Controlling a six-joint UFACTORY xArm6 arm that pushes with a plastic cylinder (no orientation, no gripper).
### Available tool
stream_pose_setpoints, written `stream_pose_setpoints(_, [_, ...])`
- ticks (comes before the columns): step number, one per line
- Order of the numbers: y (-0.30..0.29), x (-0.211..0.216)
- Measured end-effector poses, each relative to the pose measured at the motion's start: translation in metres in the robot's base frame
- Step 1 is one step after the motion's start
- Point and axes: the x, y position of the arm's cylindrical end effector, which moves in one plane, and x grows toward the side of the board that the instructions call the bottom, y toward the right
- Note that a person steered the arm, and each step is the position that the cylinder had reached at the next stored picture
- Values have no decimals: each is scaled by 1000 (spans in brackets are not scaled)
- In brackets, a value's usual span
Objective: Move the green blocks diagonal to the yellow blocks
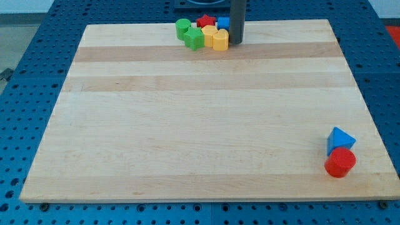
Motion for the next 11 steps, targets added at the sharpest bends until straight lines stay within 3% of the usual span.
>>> stream_pose_setpoints(2, [-20,79])
stream_pose_setpoints(4, [-183,47])
stream_pose_setpoints(5, [-219,9])
stream_pose_setpoints(7, [-221,-64])
stream_pose_setpoints(9, [-147,-69])
stream_pose_setpoints(11, [-111,-60])
